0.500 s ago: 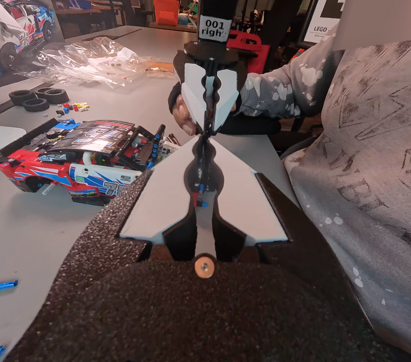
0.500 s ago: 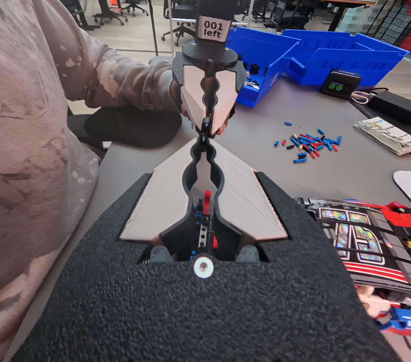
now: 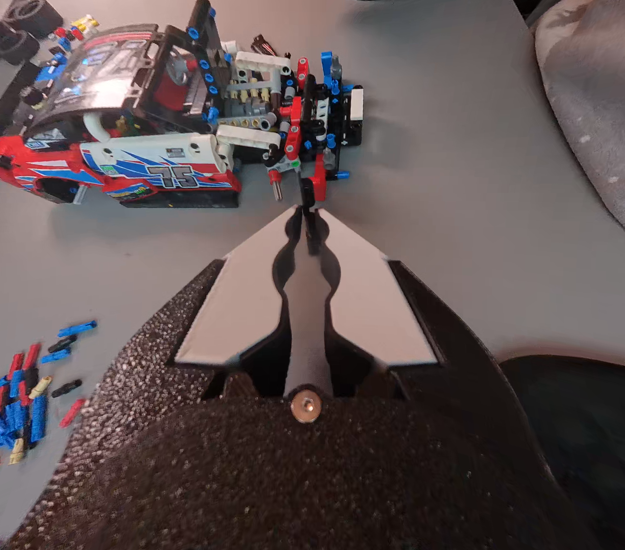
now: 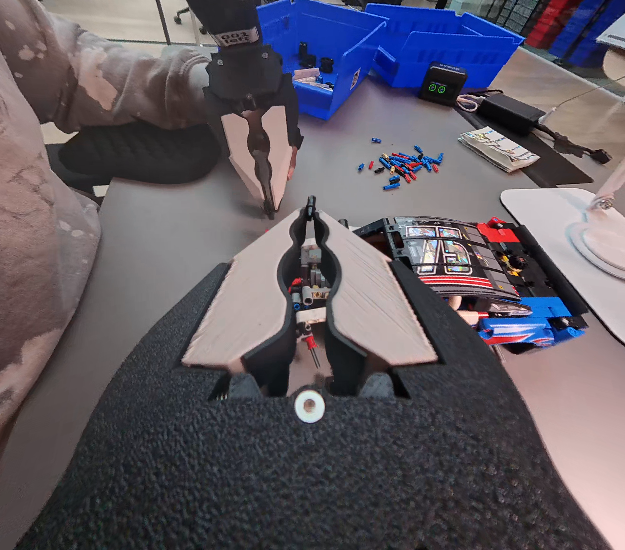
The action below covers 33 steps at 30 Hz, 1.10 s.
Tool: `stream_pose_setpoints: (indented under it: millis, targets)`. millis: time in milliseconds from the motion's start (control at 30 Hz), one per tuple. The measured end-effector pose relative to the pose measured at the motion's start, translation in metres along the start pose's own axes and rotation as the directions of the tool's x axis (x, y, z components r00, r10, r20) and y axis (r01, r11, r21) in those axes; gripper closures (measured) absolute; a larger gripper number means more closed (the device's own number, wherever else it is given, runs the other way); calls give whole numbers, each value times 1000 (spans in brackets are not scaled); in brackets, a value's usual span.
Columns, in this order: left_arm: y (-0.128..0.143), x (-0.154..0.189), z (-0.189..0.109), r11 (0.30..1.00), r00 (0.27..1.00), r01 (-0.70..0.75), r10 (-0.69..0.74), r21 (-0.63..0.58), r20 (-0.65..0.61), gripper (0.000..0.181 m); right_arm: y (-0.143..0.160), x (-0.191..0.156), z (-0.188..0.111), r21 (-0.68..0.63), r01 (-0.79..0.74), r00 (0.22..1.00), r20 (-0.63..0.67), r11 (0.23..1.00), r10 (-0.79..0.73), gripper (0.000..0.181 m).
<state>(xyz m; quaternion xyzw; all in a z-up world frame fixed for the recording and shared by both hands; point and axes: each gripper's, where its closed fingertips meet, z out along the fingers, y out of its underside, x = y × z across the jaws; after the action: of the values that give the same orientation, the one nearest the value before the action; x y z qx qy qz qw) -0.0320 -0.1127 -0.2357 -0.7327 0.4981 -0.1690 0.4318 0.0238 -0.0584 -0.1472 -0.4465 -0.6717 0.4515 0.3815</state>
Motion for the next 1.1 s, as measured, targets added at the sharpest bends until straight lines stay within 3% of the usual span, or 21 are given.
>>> stream_pose_setpoints:
  millis: [67, 200, 300, 367, 467, 600, 733, 1100]
  targets:
    - [2, 3, -1, 999, 999, 33, -33, -5, -31, 163, 1, 2, 0, -7, 5, 1000, -12, 1000, -5, 178]
    - [-27, 4, -17, 966, 976, 192, -170, 174, -135, 154, -2, 5, -2, -2, 5, 1000, -18, 1000, -5, 178]
    - [-62, -5, -31, 869, 925, 366, -302, 333, -231, 156, -6, 1, 1, -9, 52, 999, -14, 999, -53, 178]
    - [-81, -6, -34, 799, 876, 467, -359, 378, -322, 156, -5, -5, 7, -36, 124, 992, -8, 992, -125, 178]
    - [-95, -14, -26, 699, 789, 608, -479, 377, -384, 163, -3, -14, 14, -57, 196, 980, -5, 979, -197, 178]
    - [-104, -11, -9, 552, 616, 780, -592, 297, -519, 171, 5, -29, 23, -91, 276, 961, -2, 957, -277, 178]
    - [-97, -5, 3, 583, 621, 771, -596, 257, -509, 175, 13, -33, 25, -110, 280, 960, 3, 954, -281, 178]
    - [-93, -7, 0, 657, 703, 701, -574, 277, -420, 177, 7, -32, 22, -80, 288, 957, -16, 954, -290, 178]
